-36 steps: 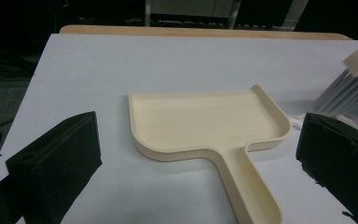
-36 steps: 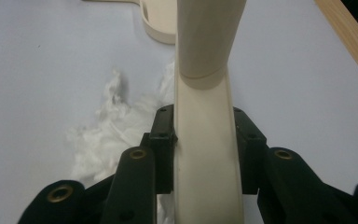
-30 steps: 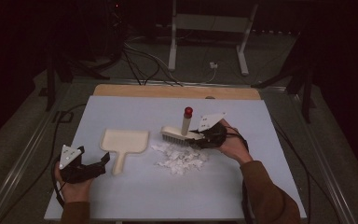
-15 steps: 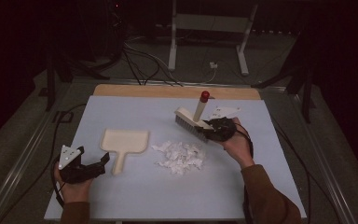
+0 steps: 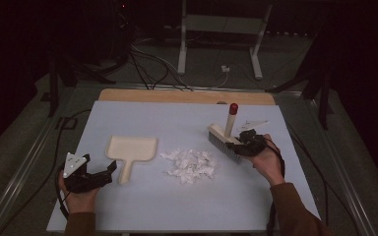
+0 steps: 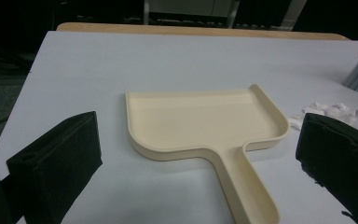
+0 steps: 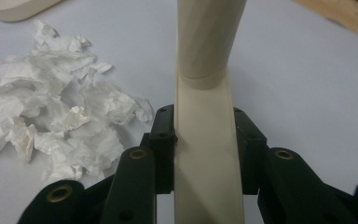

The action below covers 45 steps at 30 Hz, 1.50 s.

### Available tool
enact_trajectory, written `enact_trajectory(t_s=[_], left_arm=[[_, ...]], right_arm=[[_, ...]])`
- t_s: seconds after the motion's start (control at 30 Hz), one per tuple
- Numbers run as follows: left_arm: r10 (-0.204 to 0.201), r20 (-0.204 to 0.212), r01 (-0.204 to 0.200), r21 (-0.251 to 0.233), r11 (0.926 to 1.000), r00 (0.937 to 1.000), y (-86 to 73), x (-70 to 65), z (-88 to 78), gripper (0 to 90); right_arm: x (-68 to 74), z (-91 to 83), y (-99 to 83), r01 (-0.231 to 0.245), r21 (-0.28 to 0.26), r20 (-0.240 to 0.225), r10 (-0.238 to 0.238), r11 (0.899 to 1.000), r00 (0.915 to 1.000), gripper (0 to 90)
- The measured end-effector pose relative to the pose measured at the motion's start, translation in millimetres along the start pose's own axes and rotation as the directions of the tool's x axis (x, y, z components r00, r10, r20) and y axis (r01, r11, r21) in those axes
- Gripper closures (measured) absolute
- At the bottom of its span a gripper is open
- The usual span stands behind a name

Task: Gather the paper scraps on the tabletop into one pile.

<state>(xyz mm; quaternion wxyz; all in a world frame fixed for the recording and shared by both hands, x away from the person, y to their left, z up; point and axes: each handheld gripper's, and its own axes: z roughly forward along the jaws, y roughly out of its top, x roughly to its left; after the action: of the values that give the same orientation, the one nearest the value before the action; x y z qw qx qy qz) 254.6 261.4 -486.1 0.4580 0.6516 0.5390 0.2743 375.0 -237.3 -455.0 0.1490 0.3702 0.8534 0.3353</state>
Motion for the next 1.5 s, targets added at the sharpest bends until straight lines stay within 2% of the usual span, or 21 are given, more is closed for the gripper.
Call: enact_trajectory(t_s=[0.13,0.3,0.43,0.57,0.67,0.7,0.73,0.87,1.03,1.23,1.4,1.5], left_arm=[[-0.002,-0.001,0.002,0.0,1.0,1.0,-0.2,1.1,-0.4,0.8],[-0.002,0.0,0.002,-0.001,1.0,1.0,-0.1,0.8,-0.7,0.8],[-0.004,-0.001,0.004,-0.003,1.0,1.0,-0.1,1.2,-1.3,0.8],[-0.008,-0.002,0.008,-0.007,0.9999,1.0,-0.1,2.1,-1.6,0.8],[-0.01,-0.002,0.01,-0.007,0.9999,1.0,-0.1,2.4,-1.7,0.8],[-0.009,-0.003,0.009,-0.006,0.9999,1.0,-0.2,2.5,-1.6,0.8],[-0.007,-0.002,0.007,-0.003,1.0,1.0,-0.3,2.4,-1.4,0.8],[-0.003,-0.002,0.003,-0.001,1.0,1.0,-0.2,1.1,-0.8,0.8],[-0.003,-0.003,0.003,-0.001,1.0,1.0,-0.3,0.8,-1.1,0.8],[-0.006,-0.003,0.006,-0.003,1.0,1.0,-0.3,1.9,-1.2,0.8],[-0.004,-0.004,0.004,-0.001,1.0,1.0,-0.2,1.5,-1.3,0.8],[-0.004,-0.004,0.004,-0.001,1.0,1.0,-0.2,1.4,-1.1,0.8]], right_arm=[[1.7,5.3,2.2,0.004,0.004,0.008,-0.004,1.0,1.0,65.8],[4.9,7.7,15.0,0.016,-0.034,0.03,-0.015,0.999,0.9995,58.3],[4.1,14.5,25.2,0.011,-0.015,0.03,-0.01,1.0,0.9995,57.9],[6.6,19.7,28.6,-0.031,0.003,0.048,0.031,1.0,0.9984,66.5],[12.2,17.2,29.6,-0.116,0.015,0.048,0.115,0.993,0.9922,66.9],[15.7,16.0,29.9,-0.134,0.018,0.049,0.133,0.991,0.9899,67.0],[19.6,14.8,29.8,-0.13,0.024,0.054,0.128,0.991,0.9903,67.0],[41.8,10.7,30.9,-0.134,0.051,0.121,0.127,0.99,0.9845,67.2],[62.3,17.5,33.1,-0.178,0.031,0.141,0.172,0.984,0.9749,67.2],[78.0,28.3,41.0,-0.217,0.013,0.175,0.211,0.976,0.9616,67.2],[89.1,34.3,46.6,-0.22,0.004,0.195,0.215,0.975,0.9568,67.2],[93.9,36.9,50.2,-0.23,-0.001,0.186,0.226,0.973,0.9562,67.2]])
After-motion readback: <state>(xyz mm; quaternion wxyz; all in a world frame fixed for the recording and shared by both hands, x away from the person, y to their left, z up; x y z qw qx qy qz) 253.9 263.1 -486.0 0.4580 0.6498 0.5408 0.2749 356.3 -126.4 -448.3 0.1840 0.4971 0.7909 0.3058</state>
